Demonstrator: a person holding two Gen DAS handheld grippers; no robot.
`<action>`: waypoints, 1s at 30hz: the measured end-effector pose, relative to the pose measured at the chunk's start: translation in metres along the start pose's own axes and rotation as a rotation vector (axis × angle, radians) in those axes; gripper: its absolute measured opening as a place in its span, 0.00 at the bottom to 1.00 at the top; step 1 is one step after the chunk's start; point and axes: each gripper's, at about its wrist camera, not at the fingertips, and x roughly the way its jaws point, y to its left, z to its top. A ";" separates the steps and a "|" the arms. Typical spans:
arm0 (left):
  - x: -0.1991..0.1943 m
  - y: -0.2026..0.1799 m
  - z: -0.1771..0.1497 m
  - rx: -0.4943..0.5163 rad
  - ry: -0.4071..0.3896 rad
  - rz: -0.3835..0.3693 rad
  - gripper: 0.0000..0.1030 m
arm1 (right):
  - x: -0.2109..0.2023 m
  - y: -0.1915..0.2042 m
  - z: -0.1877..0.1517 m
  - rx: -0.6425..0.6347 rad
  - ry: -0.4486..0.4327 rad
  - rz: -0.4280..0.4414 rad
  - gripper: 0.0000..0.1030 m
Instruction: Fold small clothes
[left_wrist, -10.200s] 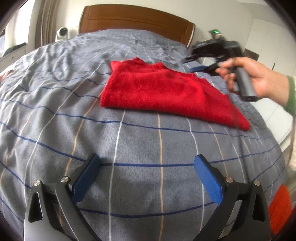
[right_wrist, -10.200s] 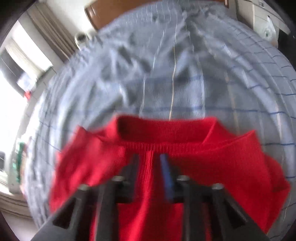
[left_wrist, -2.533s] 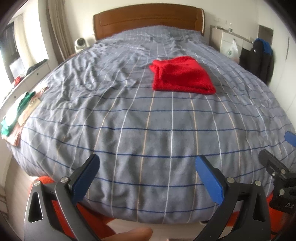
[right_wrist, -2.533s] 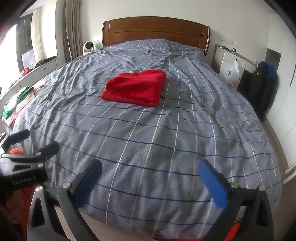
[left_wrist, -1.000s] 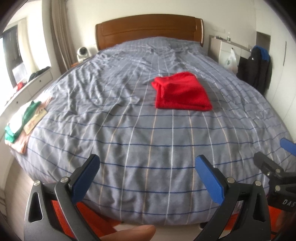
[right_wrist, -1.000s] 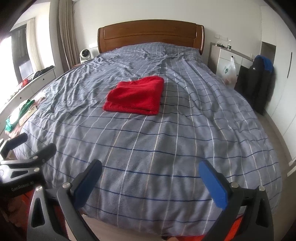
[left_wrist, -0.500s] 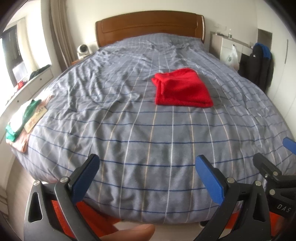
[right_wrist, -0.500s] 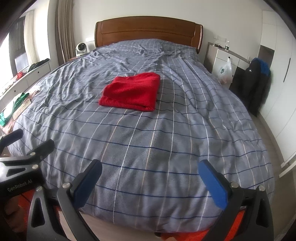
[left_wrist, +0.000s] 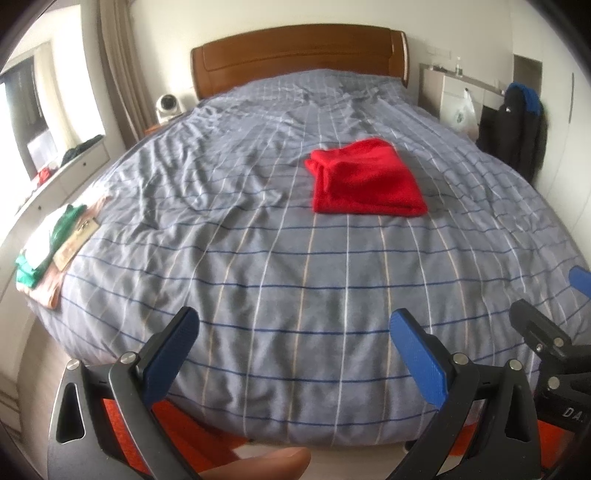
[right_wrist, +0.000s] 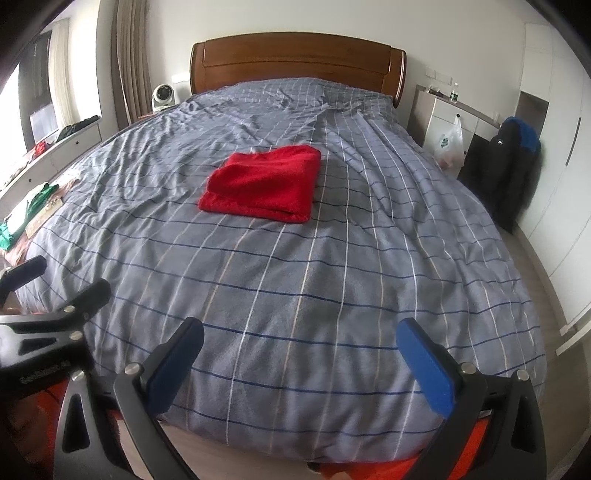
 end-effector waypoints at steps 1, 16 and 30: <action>-0.002 0.000 0.001 0.000 -0.005 -0.005 1.00 | -0.002 0.000 0.001 0.002 -0.008 0.009 0.99; -0.028 0.007 0.013 -0.005 -0.043 -0.019 1.00 | -0.028 -0.002 0.013 -0.003 -0.051 0.040 0.99; -0.032 0.000 0.014 0.013 -0.022 -0.030 1.00 | -0.028 0.003 0.012 -0.015 -0.049 0.021 1.00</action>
